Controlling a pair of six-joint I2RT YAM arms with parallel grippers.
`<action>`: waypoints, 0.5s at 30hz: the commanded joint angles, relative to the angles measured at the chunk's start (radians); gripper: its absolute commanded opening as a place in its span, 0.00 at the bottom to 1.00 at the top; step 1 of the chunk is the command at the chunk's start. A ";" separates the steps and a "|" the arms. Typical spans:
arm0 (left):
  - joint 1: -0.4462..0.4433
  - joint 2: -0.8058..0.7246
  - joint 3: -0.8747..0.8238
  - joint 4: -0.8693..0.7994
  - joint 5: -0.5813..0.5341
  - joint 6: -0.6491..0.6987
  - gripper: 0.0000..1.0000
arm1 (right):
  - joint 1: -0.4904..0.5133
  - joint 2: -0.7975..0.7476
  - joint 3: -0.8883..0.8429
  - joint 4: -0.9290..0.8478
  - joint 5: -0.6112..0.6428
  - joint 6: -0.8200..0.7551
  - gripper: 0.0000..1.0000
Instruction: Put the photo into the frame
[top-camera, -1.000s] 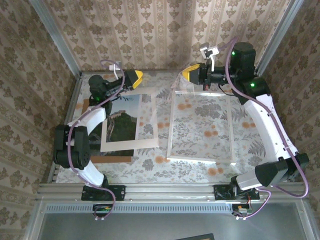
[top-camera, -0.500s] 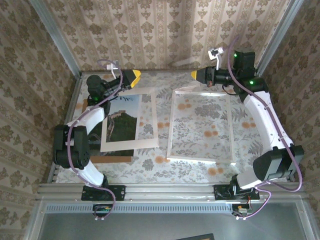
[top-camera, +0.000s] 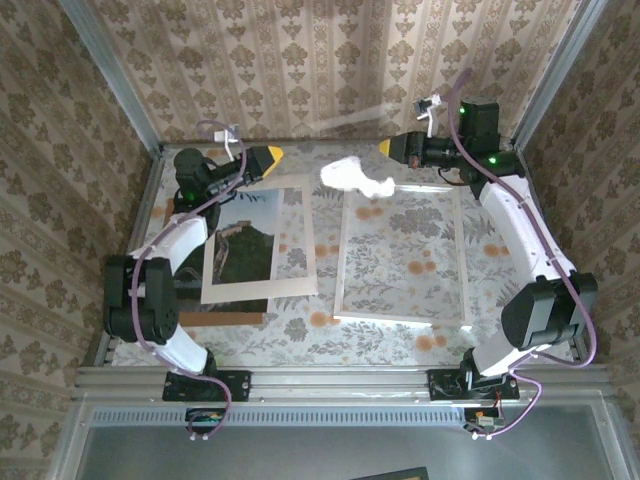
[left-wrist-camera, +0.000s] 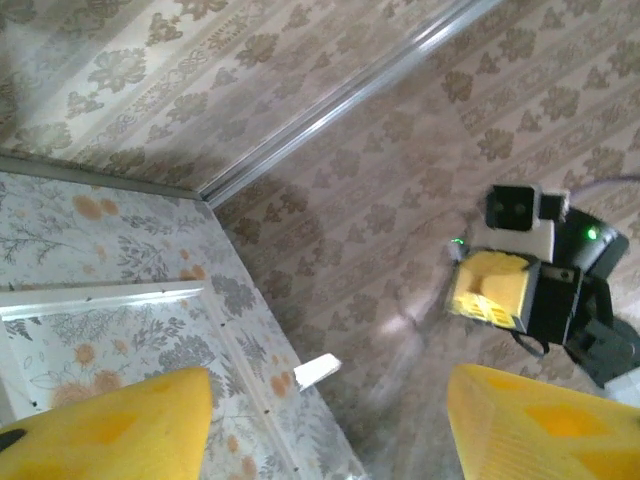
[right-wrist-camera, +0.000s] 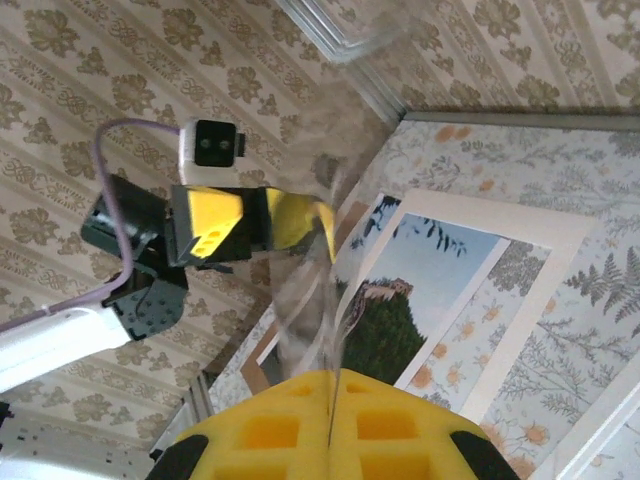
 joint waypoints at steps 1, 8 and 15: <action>-0.021 -0.065 -0.006 -0.065 0.027 0.127 0.62 | 0.007 0.018 -0.002 0.036 0.000 0.066 0.00; -0.031 -0.092 -0.001 -0.143 -0.007 0.194 0.53 | 0.016 0.011 -0.029 0.101 0.004 0.136 0.00; -0.033 -0.094 0.028 -0.258 -0.042 0.266 0.44 | 0.021 -0.021 -0.076 0.183 -0.023 0.191 0.00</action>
